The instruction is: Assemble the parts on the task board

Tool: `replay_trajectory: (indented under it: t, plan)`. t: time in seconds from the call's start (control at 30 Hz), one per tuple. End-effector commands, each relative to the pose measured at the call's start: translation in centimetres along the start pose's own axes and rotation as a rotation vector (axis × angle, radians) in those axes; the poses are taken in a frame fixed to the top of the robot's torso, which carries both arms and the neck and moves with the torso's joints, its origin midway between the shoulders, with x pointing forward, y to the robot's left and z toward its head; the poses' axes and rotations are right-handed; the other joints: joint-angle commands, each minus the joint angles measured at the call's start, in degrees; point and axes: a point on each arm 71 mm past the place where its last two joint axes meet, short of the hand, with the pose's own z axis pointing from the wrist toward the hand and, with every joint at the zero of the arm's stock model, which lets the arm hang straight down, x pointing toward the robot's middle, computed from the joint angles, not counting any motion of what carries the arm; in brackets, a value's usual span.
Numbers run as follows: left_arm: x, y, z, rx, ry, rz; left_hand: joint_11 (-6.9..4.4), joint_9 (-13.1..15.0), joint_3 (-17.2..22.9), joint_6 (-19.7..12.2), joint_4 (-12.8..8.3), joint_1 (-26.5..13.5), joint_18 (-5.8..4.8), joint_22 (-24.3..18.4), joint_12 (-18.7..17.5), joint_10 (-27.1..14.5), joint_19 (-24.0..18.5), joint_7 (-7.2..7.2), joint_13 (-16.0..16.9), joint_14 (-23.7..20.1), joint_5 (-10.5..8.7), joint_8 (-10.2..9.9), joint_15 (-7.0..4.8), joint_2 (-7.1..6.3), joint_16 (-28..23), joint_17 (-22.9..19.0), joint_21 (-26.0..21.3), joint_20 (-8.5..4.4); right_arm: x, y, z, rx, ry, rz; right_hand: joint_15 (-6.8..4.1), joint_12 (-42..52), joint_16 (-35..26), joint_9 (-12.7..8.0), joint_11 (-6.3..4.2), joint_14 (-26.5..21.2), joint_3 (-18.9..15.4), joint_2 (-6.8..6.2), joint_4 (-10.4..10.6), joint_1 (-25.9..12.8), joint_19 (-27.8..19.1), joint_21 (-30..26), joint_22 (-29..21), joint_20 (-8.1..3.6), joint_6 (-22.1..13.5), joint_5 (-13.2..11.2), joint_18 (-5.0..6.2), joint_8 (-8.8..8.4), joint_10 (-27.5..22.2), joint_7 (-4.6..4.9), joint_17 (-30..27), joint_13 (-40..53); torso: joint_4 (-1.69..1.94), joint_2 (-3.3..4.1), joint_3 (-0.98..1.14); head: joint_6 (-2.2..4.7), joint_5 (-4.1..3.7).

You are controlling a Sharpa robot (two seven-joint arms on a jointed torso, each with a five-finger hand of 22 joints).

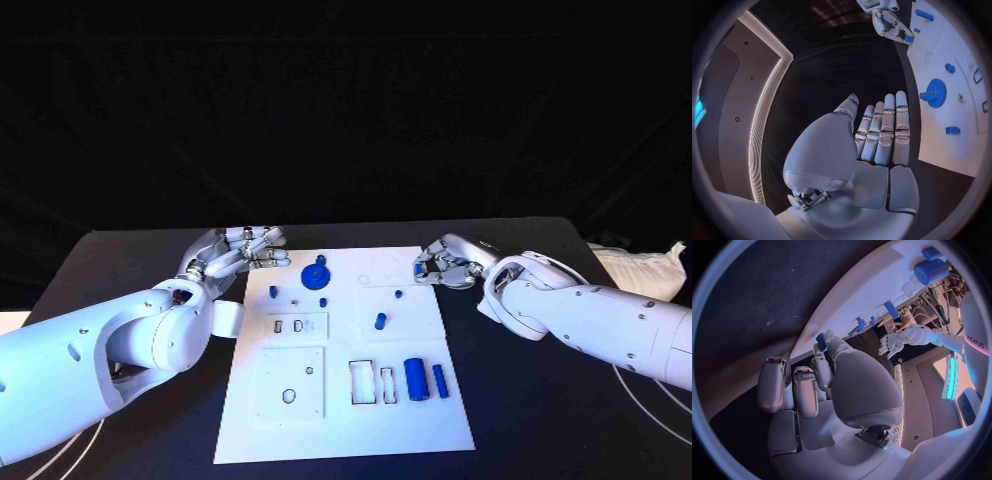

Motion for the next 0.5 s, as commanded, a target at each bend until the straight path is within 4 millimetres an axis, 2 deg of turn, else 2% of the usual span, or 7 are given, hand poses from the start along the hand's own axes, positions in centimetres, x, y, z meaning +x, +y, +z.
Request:
replay_trajectory:
  t: [0.03, 0.2, 0.3, 0.4, 0.5]
  plan:
    - [0.2, -0.1, 0.0, 0.004, 0.018, -0.010, -0.01, 0.0, -0.1, 0.0, -0.3, 0.2, 0.52, -0.1, -0.2, -0.3, -0.5, 0.10, 0.0, -0.3, -0.10, -0.4, 0.06, 0.16, -0.2, 0.0, -0.3, 0.01, -0.2, 0.8, 0.0, 0.021, -0.032, 0.030, -0.50, 0.1, 0.3, 0.5, -2.05, 5.4, 0.4, 0.07, 0.1, -0.4, -0.1, 0.2, 0.0, -0.48, 1.7, 0.3, -1.17, 0.17, 2.2, -1.42, 12.2, 0.9, 0.00, 0.00, -0.05, 0.12, 0.09]
    - [0.0, -0.1, 0.0, 0.003, 0.016, -0.008, -0.01, 0.0, -0.1, 0.0, -0.3, 0.2, 0.52, -0.1, -0.2, -0.3, -0.5, 0.10, 0.0, -0.3, -0.10, -0.4, 0.06, 0.16, -0.2, 0.0, -0.3, 0.01, -0.1, 3.2, 0.1, -0.005, -0.014, 0.047, -0.51, -0.1, 0.2, 0.5, -1.99, 5.4, 0.5, 0.00, 0.1, -0.5, -0.2, 0.1, -0.2, -0.54, 1.4, 0.5, -1.13, 0.00, 2.1, -1.31, 12.0, 0.8, 0.01, -0.11, -0.12, 0.05, 0.26]
    - [0.0, 0.0, 0.0, 0.002, 0.014, -0.008, -0.01, 0.0, -0.1, 0.0, -0.3, 0.2, 0.52, -0.1, -0.2, -0.3, -0.6, 0.10, 0.0, -0.4, -0.11, -0.4, 0.06, 0.18, -0.2, 0.1, -0.3, 0.02, 0.1, 4.8, 0.5, -0.015, -0.015, 0.048, -0.50, -0.1, 0.2, 0.5, -1.97, 5.4, 0.5, 0.11, 0.2, -0.6, -0.2, 0.2, -0.2, -0.55, 1.4, 0.5, -1.14, -0.04, 2.1, -1.30, 12.1, 0.8, 0.08, -0.07, -0.06, 0.06, 0.41]
    - [-0.1, 0.0, 0.0, 0.002, 0.014, -0.007, -0.01, 0.0, -0.1, 0.0, -0.3, 0.2, 0.52, -0.1, -0.2, -0.3, -0.6, 0.10, 0.0, -0.4, -0.11, -0.4, 0.06, 0.18, -0.2, 0.1, -0.3, 0.02, 0.7, 6.6, 0.9, -0.027, -0.010, 0.047, -0.50, -0.2, 0.1, 0.5, -1.97, 5.4, 0.5, 0.10, 0.2, -0.6, -0.2, 0.2, -0.2, -0.55, 1.4, 0.5, -1.14, -0.04, 2.1, -1.30, 12.0, 0.8, 0.01, -0.04, -0.09, -0.01, 0.92]
    - [0.0, 0.0, 0.1, 0.002, 0.014, -0.008, -0.01, 0.0, -0.1, 0.0, -0.3, 0.2, 0.52, -0.1, -0.2, -0.3, -0.6, 0.10, 0.0, -0.4, -0.11, -0.4, 0.06, 0.18, -0.2, 0.1, -0.3, 0.02, 1.6, 9.0, 1.3, -0.052, 0.003, 0.039, -0.51, -0.3, 0.1, 0.6, -2.01, 5.4, 0.6, 0.11, 0.0, -0.5, -0.3, 0.1, -0.3, -0.57, 1.4, 0.6, -1.12, -0.04, 2.1, -1.36, 11.9, 0.7, 0.11, -0.03, -0.04, -0.43, 1.38]
